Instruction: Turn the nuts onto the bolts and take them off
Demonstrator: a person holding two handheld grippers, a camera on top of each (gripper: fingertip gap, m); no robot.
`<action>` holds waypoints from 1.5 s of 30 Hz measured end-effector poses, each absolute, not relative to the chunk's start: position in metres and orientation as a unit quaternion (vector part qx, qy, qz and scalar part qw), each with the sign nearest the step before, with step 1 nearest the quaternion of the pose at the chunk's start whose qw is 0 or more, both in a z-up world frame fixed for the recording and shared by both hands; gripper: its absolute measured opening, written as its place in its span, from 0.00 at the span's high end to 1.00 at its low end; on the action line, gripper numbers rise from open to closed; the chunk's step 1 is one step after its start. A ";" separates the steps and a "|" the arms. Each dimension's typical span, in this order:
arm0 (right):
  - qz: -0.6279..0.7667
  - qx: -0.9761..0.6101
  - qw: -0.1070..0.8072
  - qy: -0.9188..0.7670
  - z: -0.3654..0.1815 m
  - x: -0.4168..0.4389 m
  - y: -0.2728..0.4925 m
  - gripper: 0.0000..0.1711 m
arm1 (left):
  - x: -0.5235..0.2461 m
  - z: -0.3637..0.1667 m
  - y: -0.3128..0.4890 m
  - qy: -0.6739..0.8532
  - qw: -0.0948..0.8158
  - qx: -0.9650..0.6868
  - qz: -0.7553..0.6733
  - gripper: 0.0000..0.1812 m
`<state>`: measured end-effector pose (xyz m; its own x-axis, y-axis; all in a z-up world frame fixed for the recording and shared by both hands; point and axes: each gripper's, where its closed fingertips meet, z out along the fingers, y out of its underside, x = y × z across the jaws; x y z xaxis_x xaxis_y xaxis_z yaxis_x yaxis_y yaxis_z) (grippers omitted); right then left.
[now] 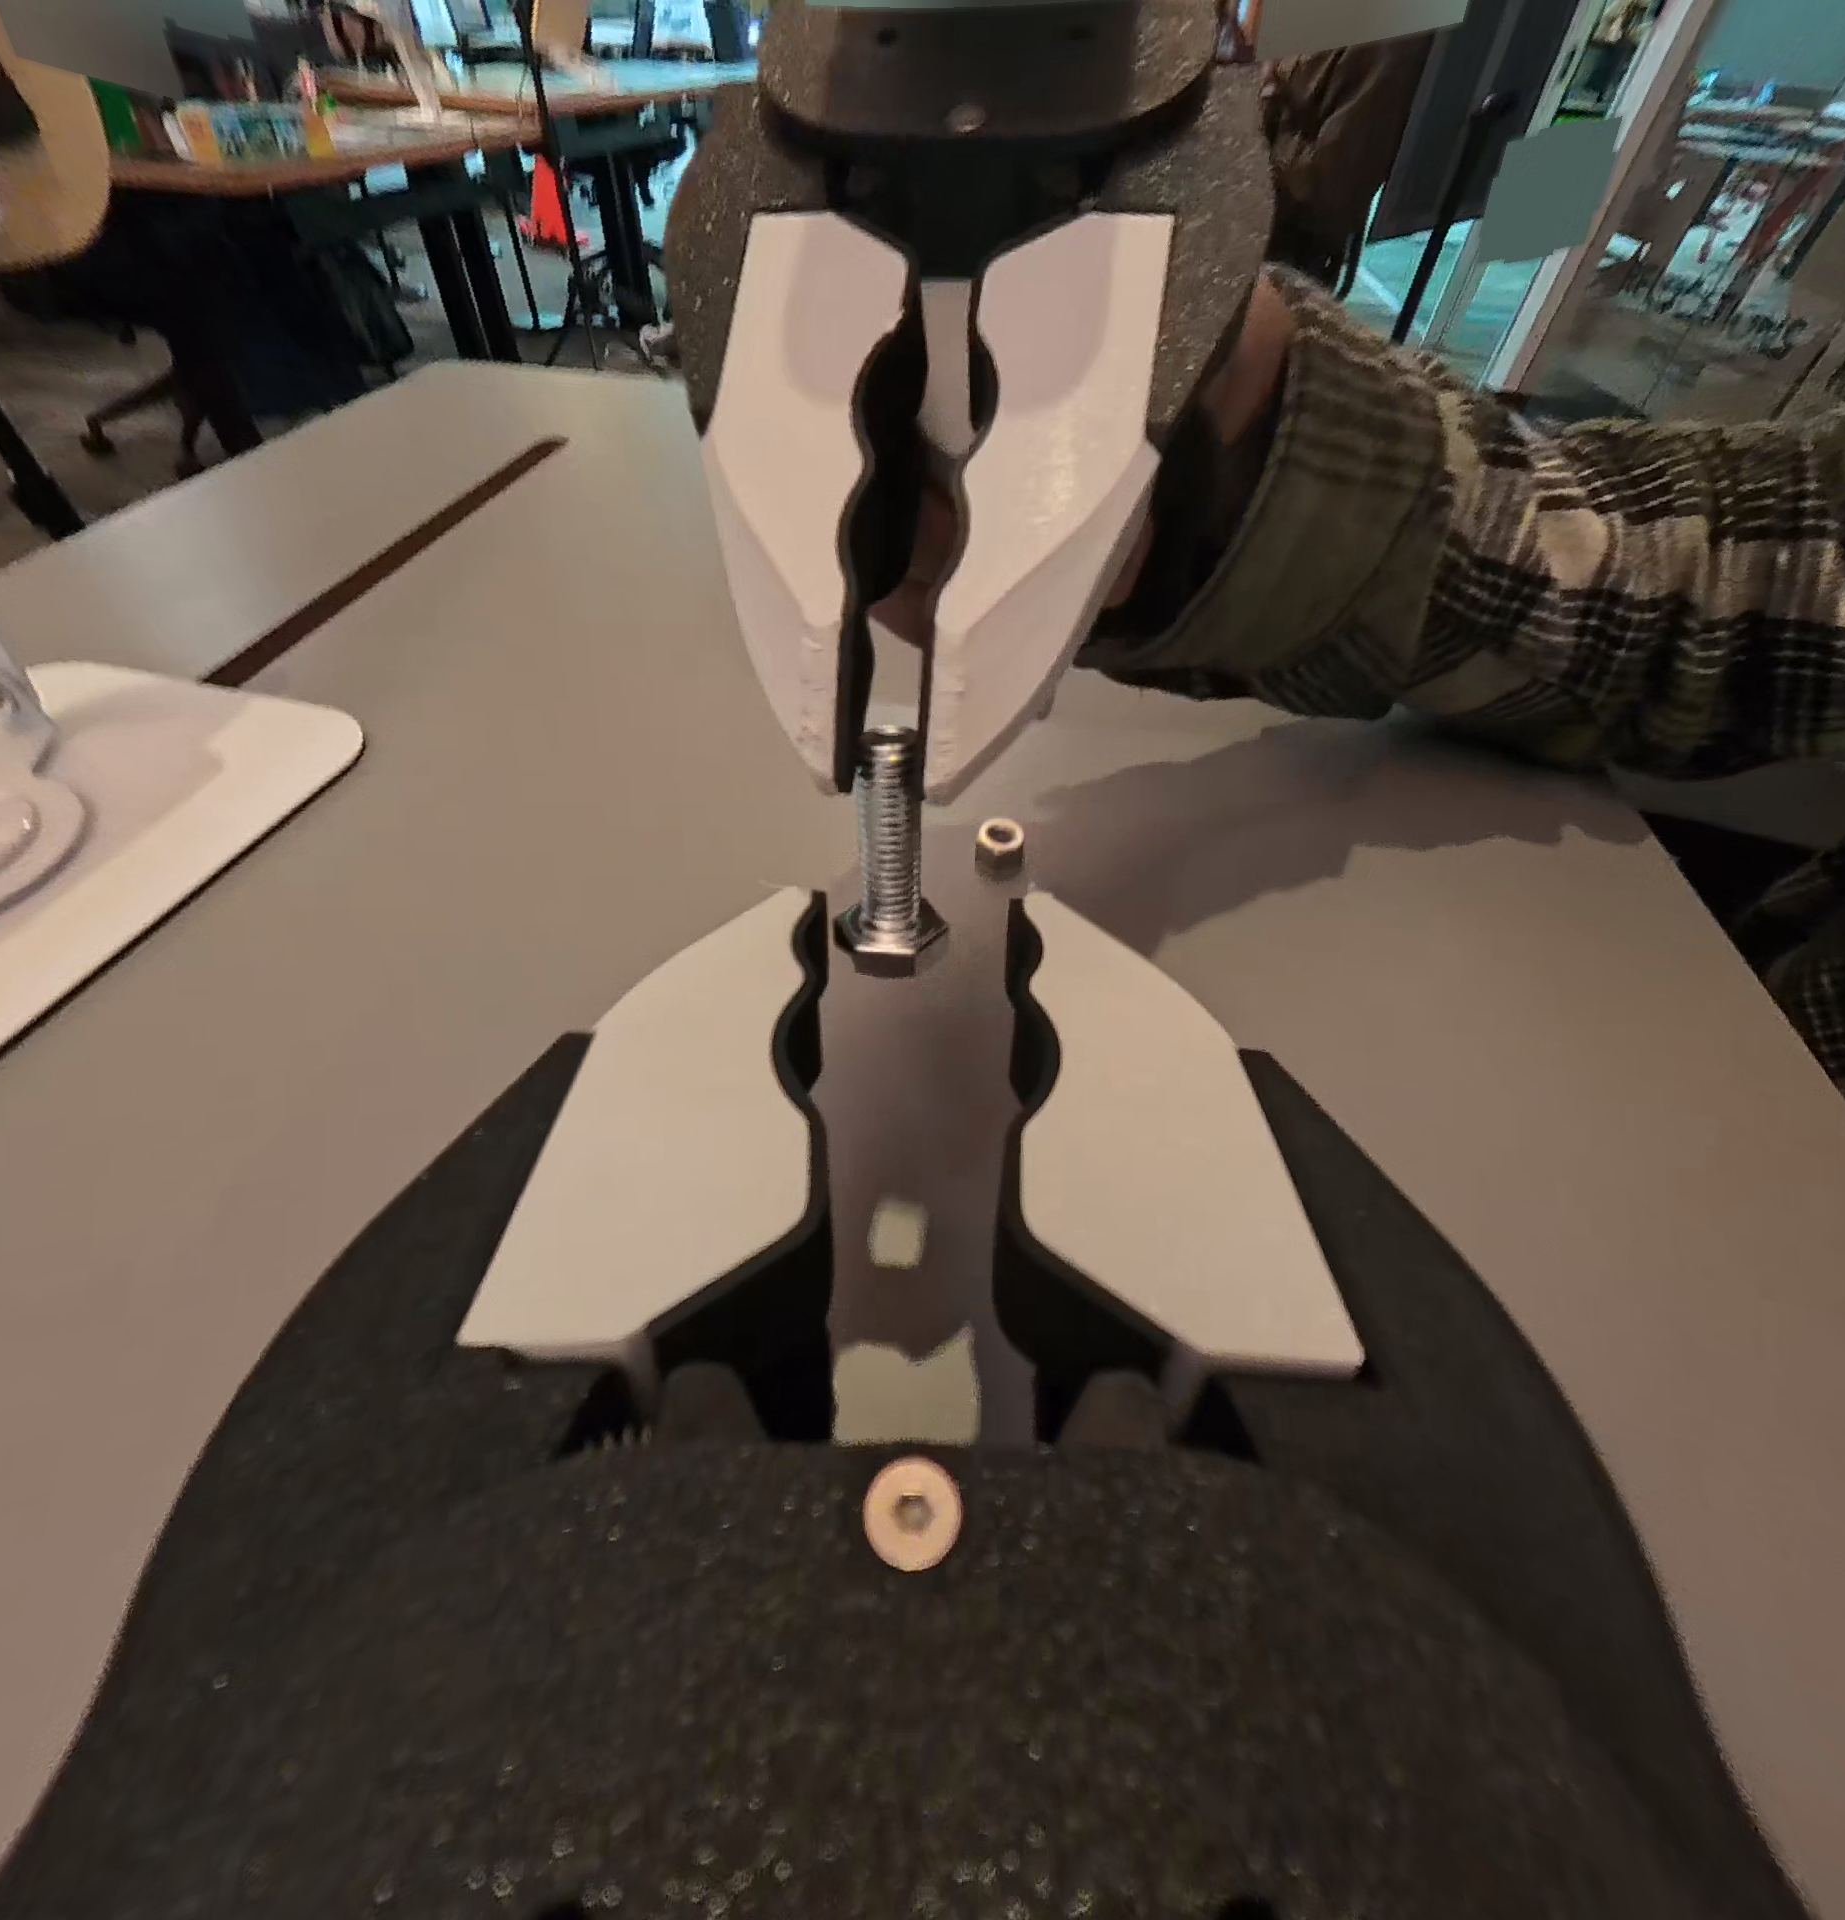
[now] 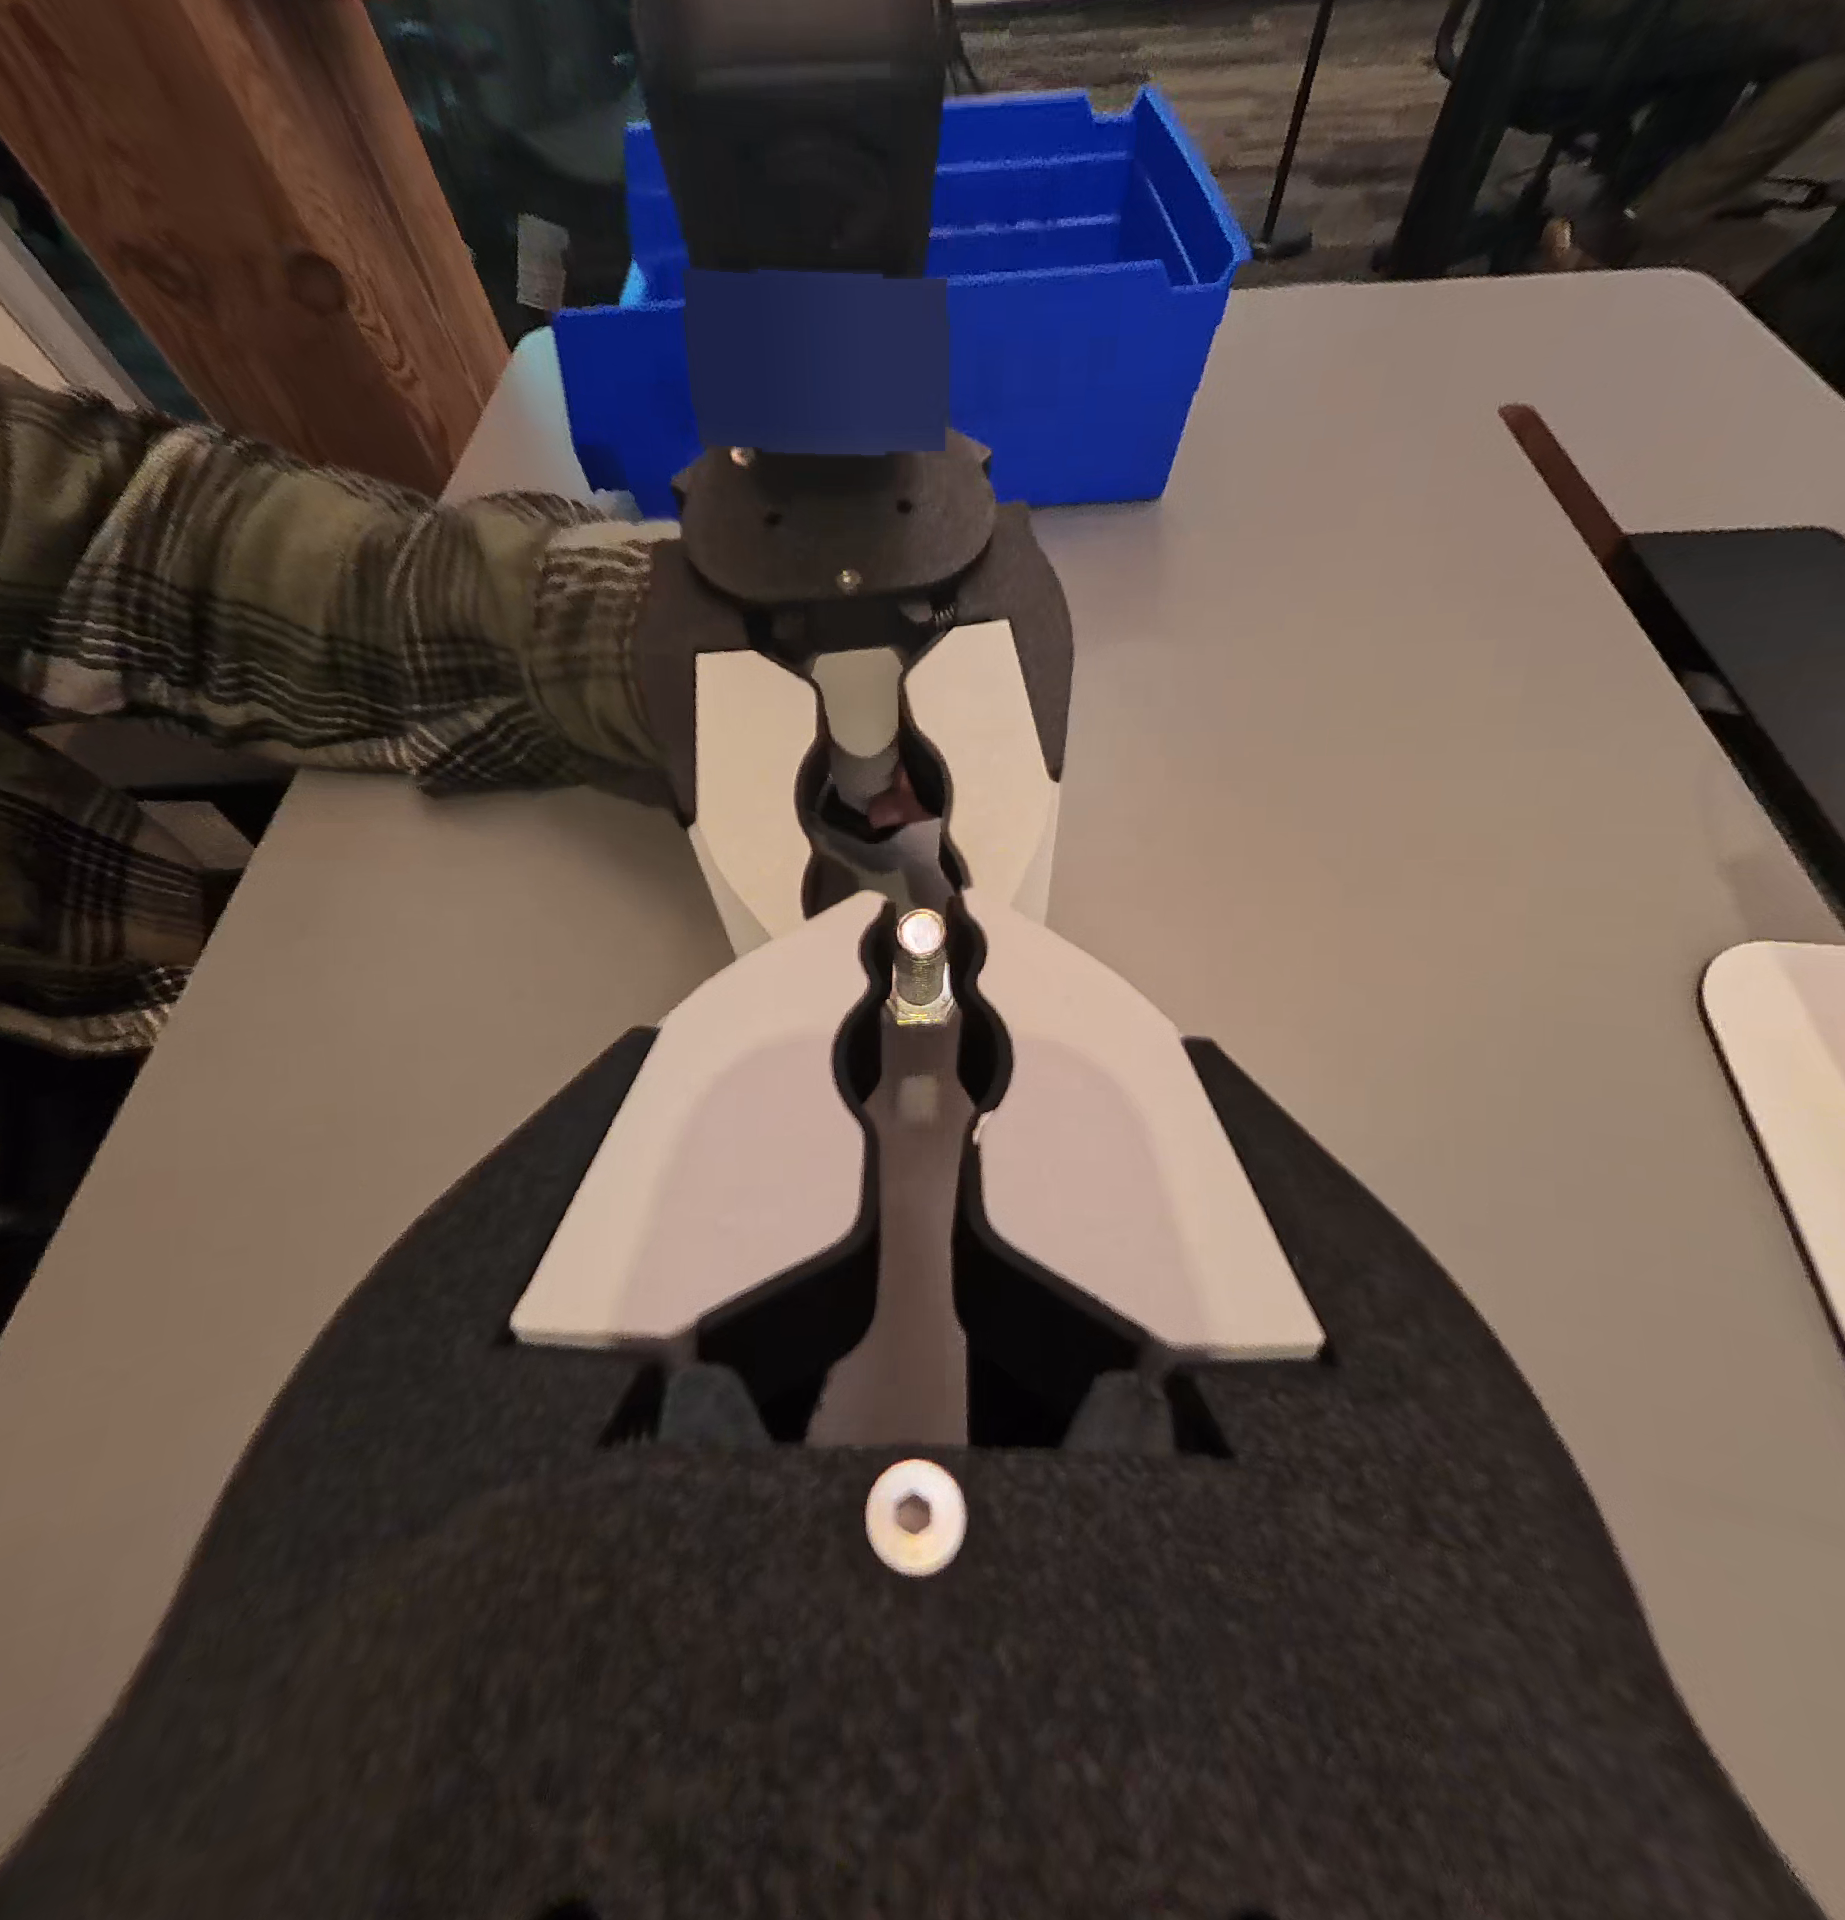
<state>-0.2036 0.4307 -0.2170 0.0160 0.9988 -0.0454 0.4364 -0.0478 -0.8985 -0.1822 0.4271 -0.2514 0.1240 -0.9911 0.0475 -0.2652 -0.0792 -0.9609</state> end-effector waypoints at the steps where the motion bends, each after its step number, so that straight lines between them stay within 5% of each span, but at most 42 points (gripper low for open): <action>1: 0.389 -0.610 0.367 -0.585 -0.214 -0.203 0.430 0.95 | -0.182 -0.247 0.426 0.516 0.449 -0.599 -0.417 0.83; 45: 0.413 -0.568 0.382 -0.601 -0.183 -0.196 0.412 0.95 | -0.176 -0.215 0.413 0.489 0.503 -0.545 -0.460 0.88</action>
